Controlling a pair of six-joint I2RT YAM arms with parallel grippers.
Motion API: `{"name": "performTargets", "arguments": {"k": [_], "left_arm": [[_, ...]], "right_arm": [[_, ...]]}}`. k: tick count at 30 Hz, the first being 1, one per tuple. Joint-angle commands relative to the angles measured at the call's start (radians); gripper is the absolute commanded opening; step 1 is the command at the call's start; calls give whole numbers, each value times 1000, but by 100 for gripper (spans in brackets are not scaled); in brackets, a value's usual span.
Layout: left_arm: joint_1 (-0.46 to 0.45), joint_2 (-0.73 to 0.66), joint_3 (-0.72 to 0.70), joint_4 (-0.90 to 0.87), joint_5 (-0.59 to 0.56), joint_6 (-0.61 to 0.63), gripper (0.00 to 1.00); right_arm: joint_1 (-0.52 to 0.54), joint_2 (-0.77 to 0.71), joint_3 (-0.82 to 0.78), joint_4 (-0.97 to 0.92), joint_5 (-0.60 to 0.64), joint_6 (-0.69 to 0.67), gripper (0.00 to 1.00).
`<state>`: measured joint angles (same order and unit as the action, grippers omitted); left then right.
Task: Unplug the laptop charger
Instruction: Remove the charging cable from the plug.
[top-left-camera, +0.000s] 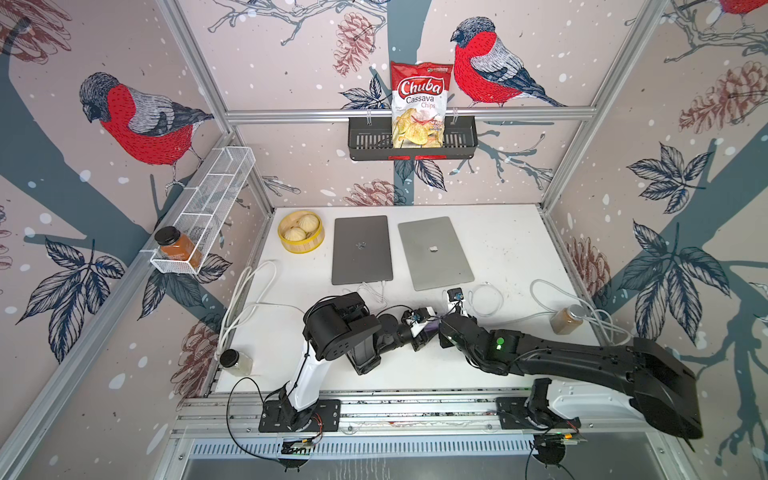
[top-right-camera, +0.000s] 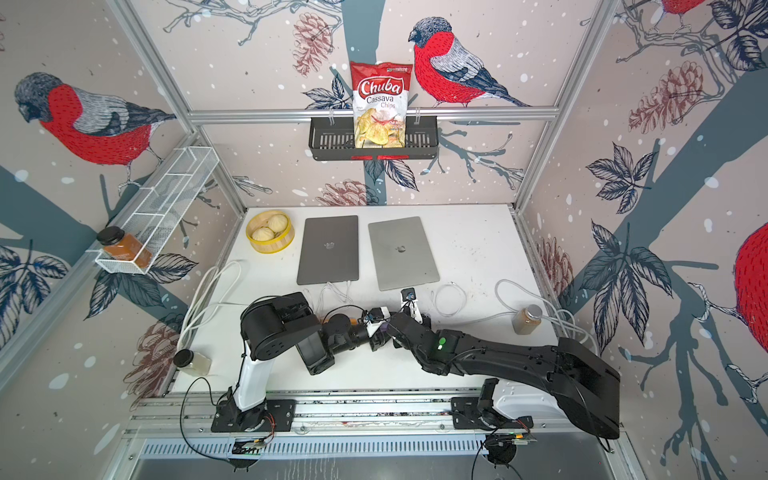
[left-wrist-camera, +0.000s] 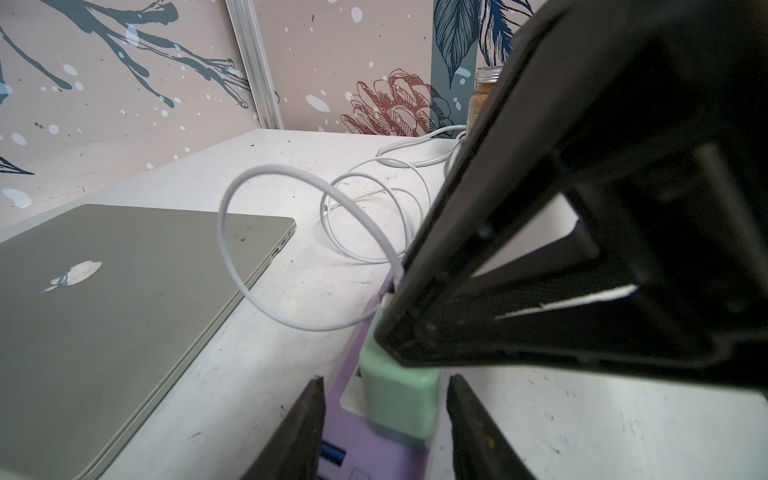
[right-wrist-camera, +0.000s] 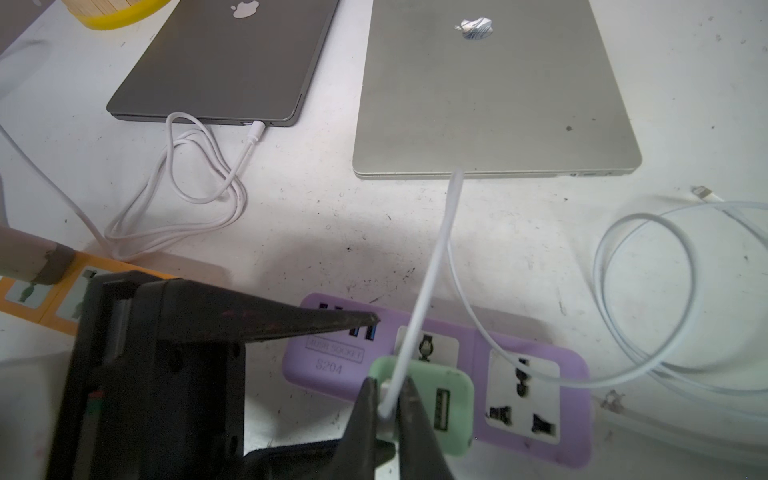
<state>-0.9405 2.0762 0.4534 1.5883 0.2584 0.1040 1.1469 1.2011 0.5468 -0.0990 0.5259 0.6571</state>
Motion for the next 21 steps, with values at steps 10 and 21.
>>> {"name": "performTargets", "arguments": {"k": [10, 21], "left_arm": [[5, 2, 30, 168, 45, 8, 47], [5, -6, 31, 133, 55, 11, 31]], "right_arm": [[5, 7, 10, 24, 12, 3, 10], [4, 6, 13, 24, 13, -3, 9]]}}
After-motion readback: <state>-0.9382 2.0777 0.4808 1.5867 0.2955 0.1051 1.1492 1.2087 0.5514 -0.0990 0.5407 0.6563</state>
